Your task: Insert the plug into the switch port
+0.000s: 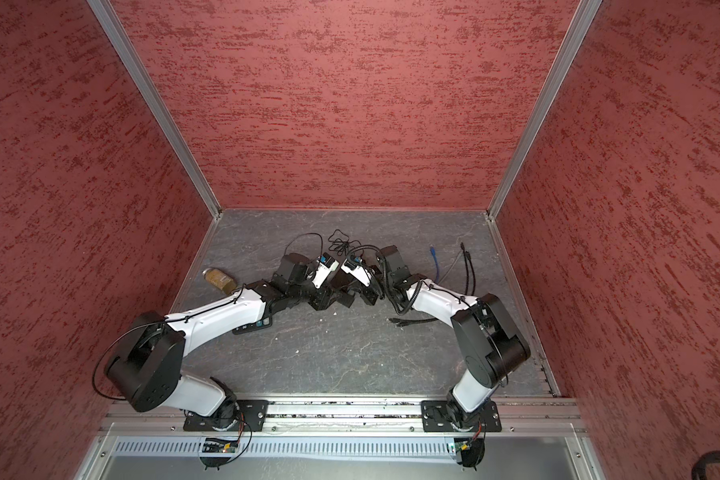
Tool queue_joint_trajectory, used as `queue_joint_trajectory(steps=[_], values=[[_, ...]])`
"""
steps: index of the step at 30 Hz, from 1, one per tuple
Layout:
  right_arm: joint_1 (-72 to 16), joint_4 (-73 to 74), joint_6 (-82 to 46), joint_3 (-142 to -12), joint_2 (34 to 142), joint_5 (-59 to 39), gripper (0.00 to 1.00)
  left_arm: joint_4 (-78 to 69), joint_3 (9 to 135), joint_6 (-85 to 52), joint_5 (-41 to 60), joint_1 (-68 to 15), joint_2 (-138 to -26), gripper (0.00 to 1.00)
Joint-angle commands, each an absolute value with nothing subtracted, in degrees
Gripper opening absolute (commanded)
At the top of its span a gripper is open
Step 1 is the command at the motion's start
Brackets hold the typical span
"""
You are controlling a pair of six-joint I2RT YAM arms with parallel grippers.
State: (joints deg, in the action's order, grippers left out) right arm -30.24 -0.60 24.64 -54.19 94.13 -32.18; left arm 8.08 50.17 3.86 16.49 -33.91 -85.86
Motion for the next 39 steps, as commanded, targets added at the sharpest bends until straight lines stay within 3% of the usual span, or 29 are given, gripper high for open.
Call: queue_joint_trajectory(steps=[1, 22, 33, 39], values=[[-30.8, -1.6, 26.1, -54.7, 92.7, -34.6, 0.07, 9.1, 51.8, 5.1, 16.7, -34.4, -87.3, 0.48], [-31.2, -0.9, 23.7, -54.8, 92.7, -32.7, 0.1, 9.8, 52.8, 4.6, 16.0, -35.0, -90.1, 0.0], [-31.2, 6.4, 8.5, -51.9, 91.6, -28.5, 0.22, -0.4, 47.1, -4.0, 14.1, -35.2, -89.8, 0.0], [-31.2, 10.0, -3.3, -49.5, 89.8, -27.8, 0.23, -6.4, 44.1, -7.8, 10.8, -35.2, -89.1, 0.0]])
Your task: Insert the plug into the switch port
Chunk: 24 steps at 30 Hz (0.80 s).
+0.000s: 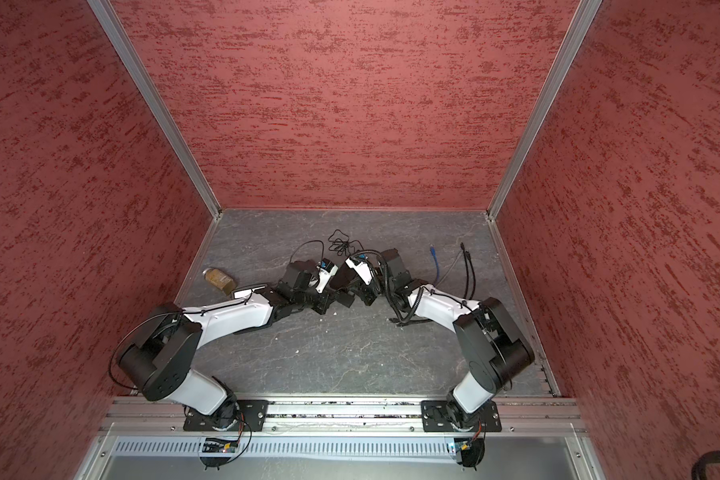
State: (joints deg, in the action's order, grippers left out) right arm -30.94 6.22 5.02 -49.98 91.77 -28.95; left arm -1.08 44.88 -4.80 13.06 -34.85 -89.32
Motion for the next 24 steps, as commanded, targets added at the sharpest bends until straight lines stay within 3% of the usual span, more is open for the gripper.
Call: queue_joint_trajectory(steps=[1, 12, 24], values=[[-31.2, 9.9, -4.6, -49.6, 89.5, -27.8, 0.24, -7.3, 43.7, -8.0, 10.5, -35.3, -89.0, 0.0], [-31.2, 12.4, -26.4, -48.2, 88.7, -31.0, 0.28, -16.3, 40.2, -7.9, 9.5, -36.2, -86.7, 0.0], [-31.2, 16.2, -35.6, -47.5, 88.6, -31.3, 0.3, -23.7, 39.1, -6.0, 9.5, -38.6, -85.7, 0.0]])
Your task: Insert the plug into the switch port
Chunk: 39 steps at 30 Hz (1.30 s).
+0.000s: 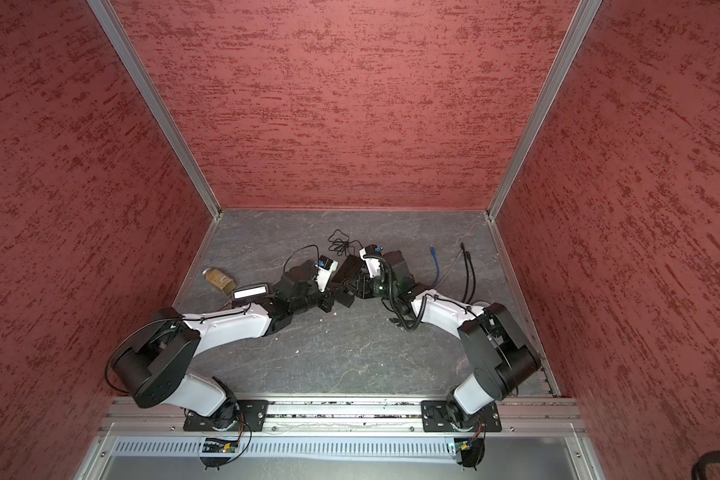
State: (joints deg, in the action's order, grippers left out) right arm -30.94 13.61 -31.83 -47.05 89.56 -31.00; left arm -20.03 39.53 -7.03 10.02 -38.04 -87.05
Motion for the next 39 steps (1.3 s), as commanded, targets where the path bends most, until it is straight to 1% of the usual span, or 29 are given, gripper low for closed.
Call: queue_joint_trajectory(steps=[1, 5, 10, 14, 18, 20, 24, 25, 27, 28, 29, 31, 32, 33, 35, 39], values=[[-31.2, 16.8, -36.2, -47.5, 88.7, -31.6, 0.3, -23.8, 39.3, -6.0, 9.6, -38.8, -85.6, 0.0], [-31.2, 19.2, -38.1, -47.6, 89.4, -30.8, 0.31, -24.9, 39.2, -5.4, 9.6, -39.5, -85.2, 0.0], [-31.2, 22.2, -40.3, -48.4, 91.1, -32.3, 0.3, -25.6, 39.2, -5.0, 9.1, -40.2, -84.9, 0.0], [-31.2, 23.1, -41.4, -48.9, 92.1, -33.9, 0.23, -26.1, 39.1, -4.7, 8.0, -40.3, -84.9, 0.0], [-31.2, 22.8, -41.6, -48.9, 92.0, -34.6, 0.22, -26.4, 39.3, -4.6, 6.1, -40.3, -85.2, 0.0], [-31.2, 22.6, -41.7, -49.1, 92.0, -34.9, 0.19, -26.6, 39.5, -4.7, 5.7, -40.3, -85.6, 0.0], [-31.2, 24.3, -42.3, -49.1, 92.3, -35.8, 0.1, -26.8, 40.1, -4.8, 5.9, -40.3, -86.3, 0.0], [-31.3, 24.5, -42.3, -49.3, 92.2, -35.6, 0.08, -26.7, 40.2, -4.9, 5.7, -40.2, -86.4, 0.03], [-31.3, 25.4, -42.2, -49.3, 92.1, -34.9, 0.07, -26.0, 40.2, -5.0, 5.3, -40.2, -86.5, 0.15], [-31.3, 25.5, -42.0, -49.4, 92.1, -34.5, 0.06, -25.3, 40.1, -5.0, 5.0, -40.1, -86.3, 0.23], [-31.3, 25.6, -41.7, -49.6, 92.2, -34.2, 0.06, -24.6, 39.9, -5.0, 4.8, -40.1, -86.2, 0.34], [-31.2, 25.2, -40.7, -50.0, 92.3, -32.7, 0.06, -21.6, 39.9, -5.1, 4.8, -39.7, -85.2, 0.62], [-31.2, 24.9, -40.0, -50.3, 92.4, -32.1, 0.06, -20.1, 39.8, -5.1, 4.8, -39.6, -84.7, 0.74], [-31.3, 24.3, -39.3, -50.7, 92.5, -31.4, 0.06, -18.5, 39.4, -4.9, 4.7, -39.4, -84.0, 0.84], [-31.2, 23.6, -37.9, -51.5, 92.8, -30.7, 0.06, -16.2, 38.2, -4.9, 4.1, -39.0, -82.3, 0.99], [-31.2, 22.3, -35.1, -52.8, 93.4, -28.5, 0.06, -9.9, 36.1, -6.0, 1.1, -37.4, -78.0, 1.0]])
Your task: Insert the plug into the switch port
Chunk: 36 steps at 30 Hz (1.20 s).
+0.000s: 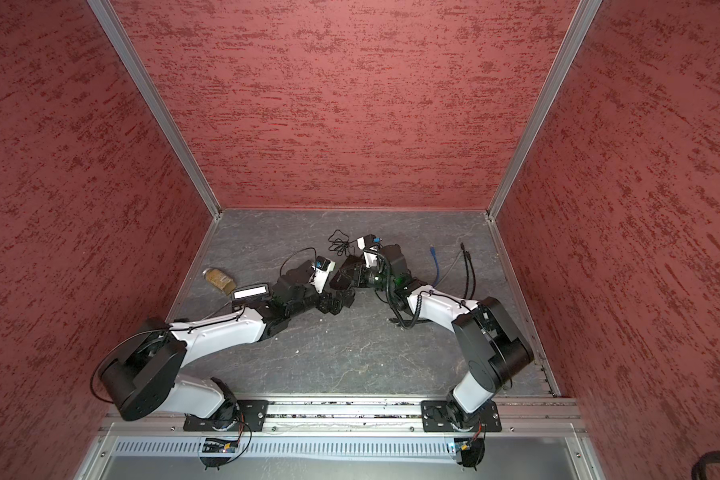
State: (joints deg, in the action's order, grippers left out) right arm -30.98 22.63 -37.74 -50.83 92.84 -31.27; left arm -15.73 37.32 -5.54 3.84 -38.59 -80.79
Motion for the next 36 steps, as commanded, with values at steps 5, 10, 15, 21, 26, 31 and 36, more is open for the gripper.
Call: queue_joint_trajectory(steps=[5, 10, 15, 21, 26, 31, 36], values=[[-31.2, 19.6, -31.9, -54.3, 93.9, -26.3, 0.07, -1.8, 35.2, -9.6, -3.8, -33.4, -72.8, 1.0], [-31.2, 17.2, -29.3, -54.7, 93.9, -24.4, 0.07, 8.0, 38.9, -13.6, -4.7, -26.4, -72.8, 1.0], [-31.2, 16.3, -28.4, -54.1, 94.1, -23.9, 0.08, 13.3, 43.8, -17.2, -4.3, -21.6, -77.8, 1.0], [-31.2, 16.6, -28.3, -53.3, 94.1, -24.3, 0.08, 14.3, 48.4, -19.8, -2.8, -17.1, -85.9, 1.0], [-31.2, 16.6, -28.3, -52.9, 94.8, -25.0, 0.08, 14.0, 52.3, -20.0, -1.2, -14.0, -91.9, 1.0], [-31.2, 16.6, -28.5, -52.7, 95.5, -25.3, 0.08, 14.1, 56.3, -19.9, -0.2, -12.8, -96.8, 1.0], [-31.2, 16.3, -28.2, -52.3, 95.8, -25.1, 0.09, 15.9, 59.1, -20.3, 0.6, -12.8, -100.9, 1.0]])
